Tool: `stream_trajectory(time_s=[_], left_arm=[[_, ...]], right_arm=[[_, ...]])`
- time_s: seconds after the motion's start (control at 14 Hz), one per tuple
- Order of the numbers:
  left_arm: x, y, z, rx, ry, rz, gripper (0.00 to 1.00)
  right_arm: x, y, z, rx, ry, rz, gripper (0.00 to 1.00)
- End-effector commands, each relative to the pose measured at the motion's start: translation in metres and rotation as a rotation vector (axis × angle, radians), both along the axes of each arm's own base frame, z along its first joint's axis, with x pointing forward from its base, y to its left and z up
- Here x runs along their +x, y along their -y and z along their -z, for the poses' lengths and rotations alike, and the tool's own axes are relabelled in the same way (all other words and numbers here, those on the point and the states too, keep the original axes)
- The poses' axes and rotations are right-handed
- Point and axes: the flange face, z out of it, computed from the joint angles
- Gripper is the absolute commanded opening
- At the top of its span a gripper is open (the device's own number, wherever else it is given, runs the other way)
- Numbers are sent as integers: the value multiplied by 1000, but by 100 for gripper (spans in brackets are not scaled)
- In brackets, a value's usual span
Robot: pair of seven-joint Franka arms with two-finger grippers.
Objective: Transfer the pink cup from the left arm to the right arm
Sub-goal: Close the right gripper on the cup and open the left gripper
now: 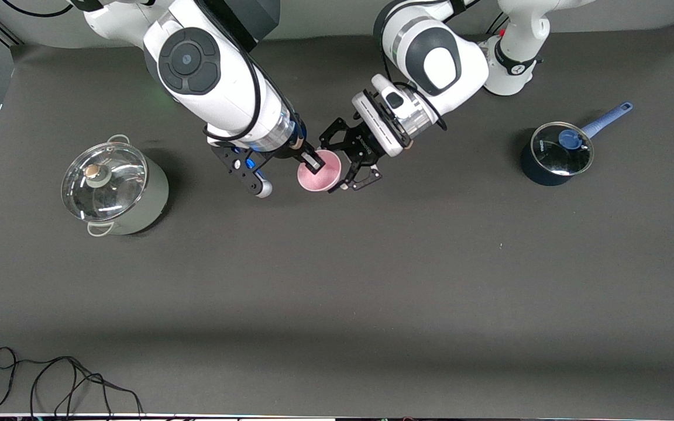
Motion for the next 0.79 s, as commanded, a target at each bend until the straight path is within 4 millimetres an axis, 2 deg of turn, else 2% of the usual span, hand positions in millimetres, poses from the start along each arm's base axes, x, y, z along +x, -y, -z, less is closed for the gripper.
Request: stream_trajectory(time_s=[0.0,0.21,0.43,0.71], left_arm=[[3,-4,-5,7,-1,-24,70],[5,-5,-6,4,-1,-27,99],[10,-11,-1,0,-24,-45,99],[39,-43,21,-3,-104,-147,99]], right_arm=[[3,6,-9,8,8,-20,0],[6,20,-5,-9,4,-128,0],[24,74,-31,11,40,-192,0],[45,178,-44,28,15,-425,0]])
